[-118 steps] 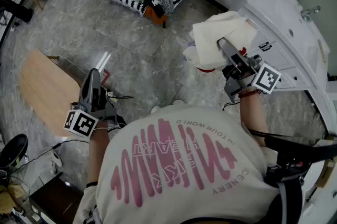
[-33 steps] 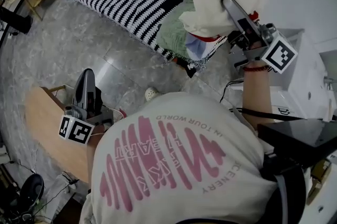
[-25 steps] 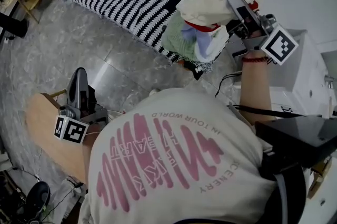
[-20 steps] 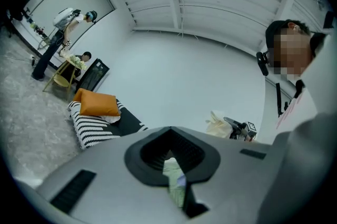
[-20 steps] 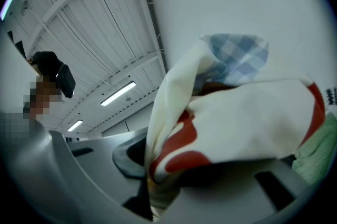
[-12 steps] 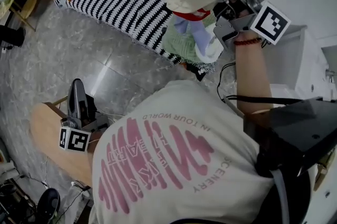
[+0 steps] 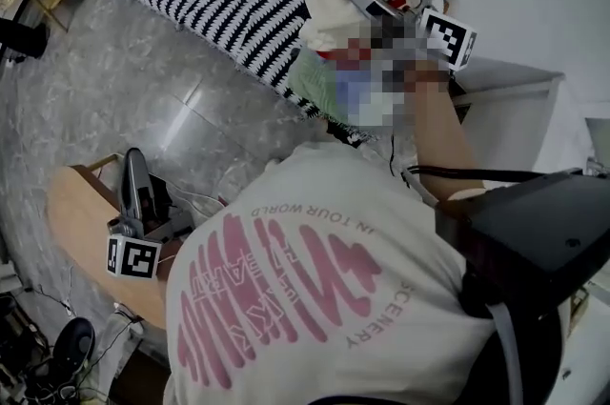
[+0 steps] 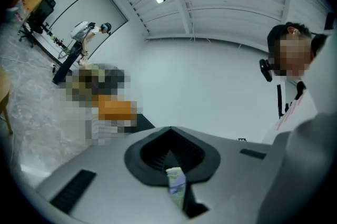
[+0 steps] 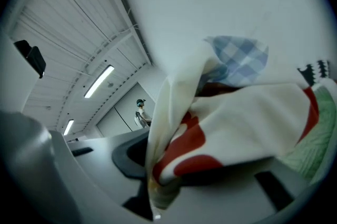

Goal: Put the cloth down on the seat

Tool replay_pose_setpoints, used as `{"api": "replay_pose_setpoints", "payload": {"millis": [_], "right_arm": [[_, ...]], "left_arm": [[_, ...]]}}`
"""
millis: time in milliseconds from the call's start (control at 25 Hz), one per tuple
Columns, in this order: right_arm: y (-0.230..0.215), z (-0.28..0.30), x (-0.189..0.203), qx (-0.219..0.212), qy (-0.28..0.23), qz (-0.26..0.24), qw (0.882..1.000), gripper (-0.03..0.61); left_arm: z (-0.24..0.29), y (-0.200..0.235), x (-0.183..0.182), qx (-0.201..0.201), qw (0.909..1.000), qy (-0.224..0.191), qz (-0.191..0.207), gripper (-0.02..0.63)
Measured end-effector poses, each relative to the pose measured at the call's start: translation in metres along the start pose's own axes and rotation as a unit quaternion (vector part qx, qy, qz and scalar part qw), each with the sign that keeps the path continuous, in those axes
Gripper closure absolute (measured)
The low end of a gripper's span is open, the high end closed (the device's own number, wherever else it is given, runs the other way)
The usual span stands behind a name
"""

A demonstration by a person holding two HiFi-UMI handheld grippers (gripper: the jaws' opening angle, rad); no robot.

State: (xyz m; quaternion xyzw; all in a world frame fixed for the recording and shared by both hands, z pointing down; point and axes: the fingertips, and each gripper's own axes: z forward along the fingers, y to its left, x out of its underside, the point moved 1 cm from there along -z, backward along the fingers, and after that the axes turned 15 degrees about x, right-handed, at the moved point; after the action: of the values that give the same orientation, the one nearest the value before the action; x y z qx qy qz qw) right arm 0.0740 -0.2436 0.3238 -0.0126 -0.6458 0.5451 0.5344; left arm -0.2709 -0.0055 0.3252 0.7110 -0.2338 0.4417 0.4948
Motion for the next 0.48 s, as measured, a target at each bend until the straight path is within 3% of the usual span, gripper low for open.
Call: {"api": "replay_pose_setpoints", "payload": {"millis": [120,480], "right_arm": [[-0.054,0.002,0.024,0.048,0.040,0.007,0.998,0.477],[-0.149,-0.016,0.080,0.110,0.131,0.102,0.980,0.477]], "left_arm": [[0.016,-0.012,0.007,0.000,0.9999,0.010,0.003,0.606],[0.042,-0.044,0.030,-0.012,0.9996,0.023,0.004,0.606]]}}
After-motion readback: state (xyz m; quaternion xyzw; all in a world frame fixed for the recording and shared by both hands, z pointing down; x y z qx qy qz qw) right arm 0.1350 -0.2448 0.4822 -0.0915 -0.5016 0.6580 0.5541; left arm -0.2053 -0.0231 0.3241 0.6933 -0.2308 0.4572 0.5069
